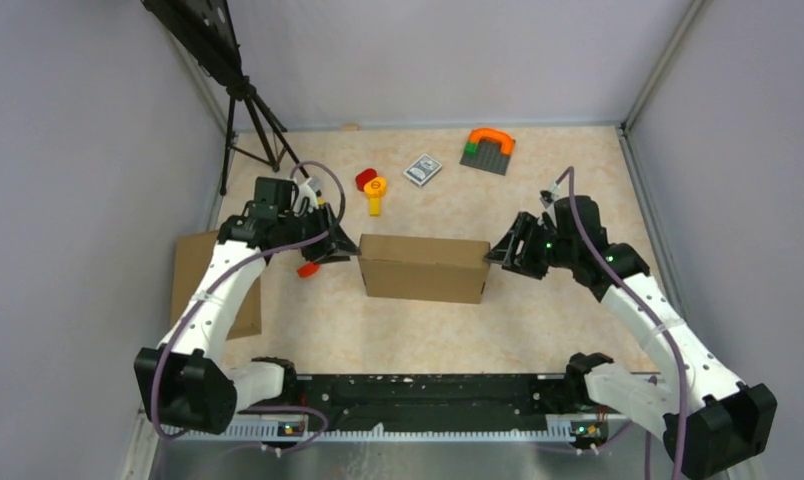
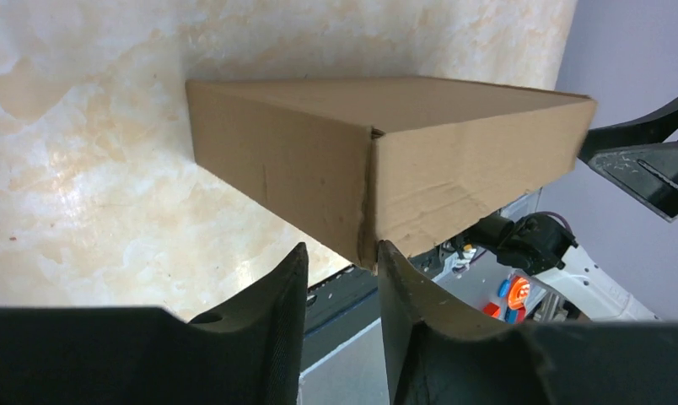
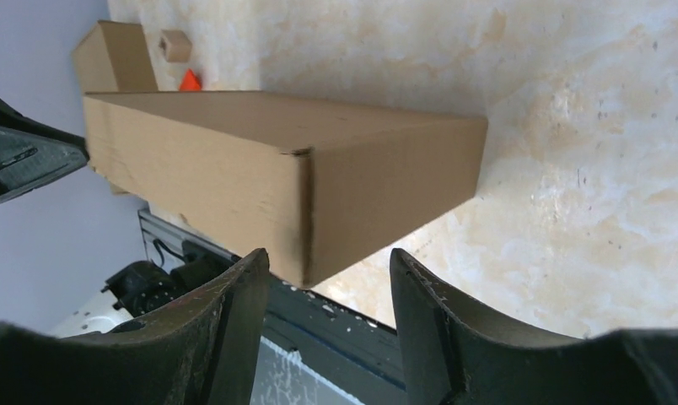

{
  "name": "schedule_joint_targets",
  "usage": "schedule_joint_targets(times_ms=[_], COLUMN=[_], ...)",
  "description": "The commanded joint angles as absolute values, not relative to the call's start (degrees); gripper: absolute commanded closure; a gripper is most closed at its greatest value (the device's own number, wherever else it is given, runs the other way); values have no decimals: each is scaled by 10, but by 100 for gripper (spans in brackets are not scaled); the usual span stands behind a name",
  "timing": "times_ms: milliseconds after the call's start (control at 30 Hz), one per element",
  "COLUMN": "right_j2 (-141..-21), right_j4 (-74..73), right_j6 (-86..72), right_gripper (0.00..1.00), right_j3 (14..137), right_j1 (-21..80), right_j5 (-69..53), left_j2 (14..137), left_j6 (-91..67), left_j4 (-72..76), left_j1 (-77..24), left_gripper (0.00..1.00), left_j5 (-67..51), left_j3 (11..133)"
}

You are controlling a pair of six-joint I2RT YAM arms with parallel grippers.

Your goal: Fold the paper box

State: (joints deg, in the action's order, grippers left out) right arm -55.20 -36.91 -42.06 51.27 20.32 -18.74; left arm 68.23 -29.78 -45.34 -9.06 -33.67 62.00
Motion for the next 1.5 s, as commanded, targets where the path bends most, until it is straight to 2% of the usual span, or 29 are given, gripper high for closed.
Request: schedule_joint_targets(times_ms=[0,200,367,567,767,967,1033,1100,1167,1233,1300,1467], right_j2=[-554,-555,-545,-473,-433,-388,-390,-395,-393,-388,-387,-416], right_j4=[-347,-340,-381,-462,-489,-448,-433,-424,-397,-354,-302,-209], right_j6=[-415,-406,-385,-383,-396,-440,-448,-454,-459,-469,-479,-490], right_gripper=[46,49,54,54,54,46,36,24,20,20,22,34], right_j3=[476,468,475,470,390,324,312,305,294,276,251,198], right_j1=[198,198,201,233,252,255,256,257,261,264,271,282], right_j5=[-206,-221,-271,-252,-249,-218,-211,-184,-163,-150,-147,-144], left_j2=[688,671,644,611,613,616,612,584,551,528,522,553], left_j6=[-285,-289,-268,-253,-281,-353,-377,-411,-445,-470,-487,-502], left_j4=[-434,-431,-493,-618,-628,-543,-504,-448,-367,-306,-251,-177], left_j1=[-93,-99,-109,-177,-224,-273,-281,-283,-283,-284,-283,-287], left_gripper=[64,72,77,76,76,72,62,46,34,28,30,41], left_j5=[-346,-351,-355,-295,-272,-288,-283,-255,-213,-191,-191,-185], left_j3=[570,539,549,578,517,460,454,430,392,346,315,268])
